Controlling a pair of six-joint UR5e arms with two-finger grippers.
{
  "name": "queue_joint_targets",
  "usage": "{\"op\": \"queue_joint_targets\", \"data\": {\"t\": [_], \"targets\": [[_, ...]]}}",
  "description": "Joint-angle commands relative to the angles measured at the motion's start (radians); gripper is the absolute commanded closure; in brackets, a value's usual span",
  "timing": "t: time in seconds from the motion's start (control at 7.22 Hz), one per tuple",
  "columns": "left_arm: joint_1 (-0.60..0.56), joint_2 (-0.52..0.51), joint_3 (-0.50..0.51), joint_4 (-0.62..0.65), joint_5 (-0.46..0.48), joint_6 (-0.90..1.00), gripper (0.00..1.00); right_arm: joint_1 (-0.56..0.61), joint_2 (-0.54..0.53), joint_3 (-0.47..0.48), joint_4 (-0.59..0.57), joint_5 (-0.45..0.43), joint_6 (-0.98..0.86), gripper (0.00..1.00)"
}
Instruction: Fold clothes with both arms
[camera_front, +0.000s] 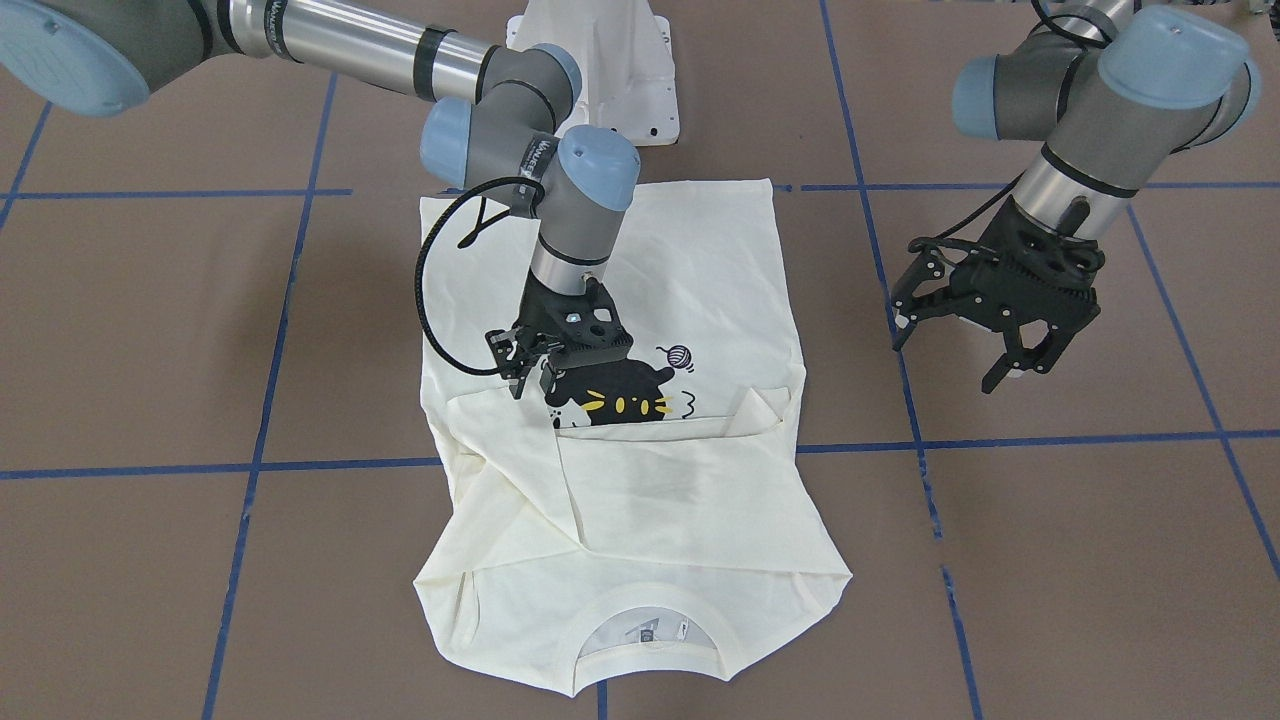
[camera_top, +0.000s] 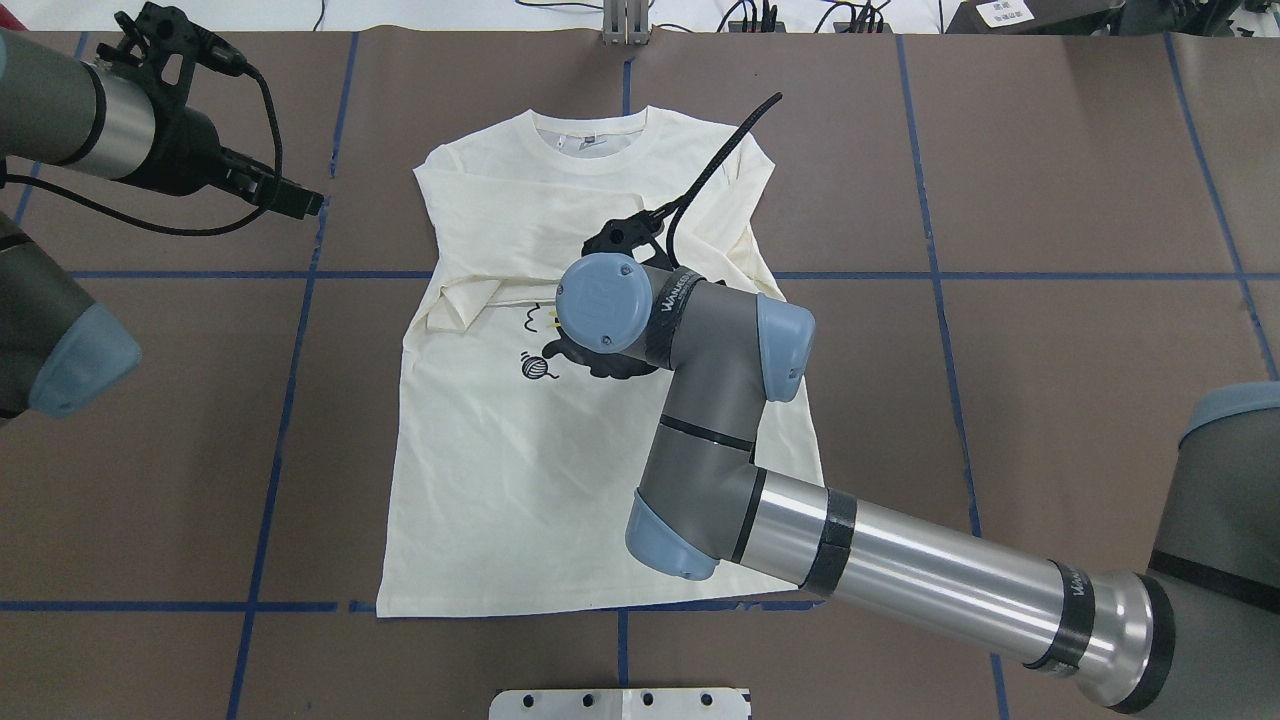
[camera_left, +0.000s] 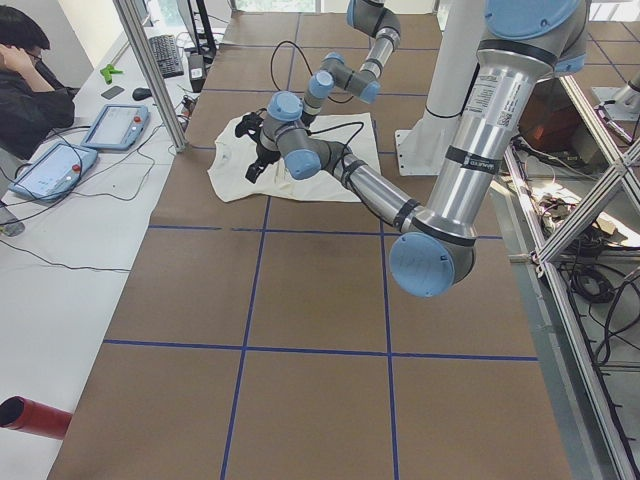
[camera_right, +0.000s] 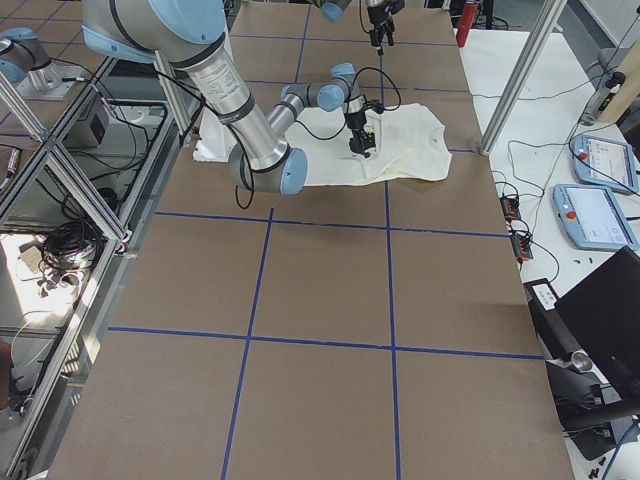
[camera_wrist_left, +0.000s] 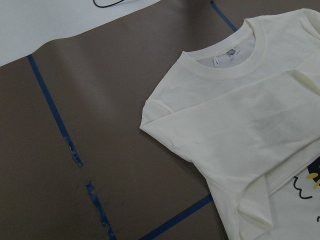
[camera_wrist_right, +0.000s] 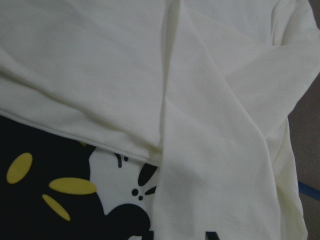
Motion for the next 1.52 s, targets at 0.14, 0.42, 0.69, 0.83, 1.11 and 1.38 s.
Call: {"op": "queue_joint_targets", "data": {"t": [0.14,0.42,0.69,0.83,1.11,1.38], "targets": [[0.000,0.000,0.000,0.000,0.000,0.000,0.00,-0.013,-0.002,-0.006,0.000,-0.002,-0.001,0.55],[0.000,0.000,0.000,0.000,0.000,0.001,0.00,-0.013,-0.002,-0.008,0.000,-0.002,-0.004,0.60],[0.000,0.000,0.000,-0.002,0.000,0.001,0.00,-0.013,-0.002,-0.014,-0.002,-0.006,-0.009,0.83],[0.000,0.000,0.002,-0.002,0.000,0.001,0.00,-0.013,-0.005,-0.014,0.000,-0.008,-0.010,0.82],[0.000,0.002,0.002,-0.002,0.001,0.001,0.00,-0.013,-0.008,-0.014,0.000,-0.006,-0.010,0.83],[0.000,0.002,0.000,-0.002,0.000,0.000,0.00,-0.012,-0.006,-0.013,0.000,-0.008,-0.010,1.00]]}}
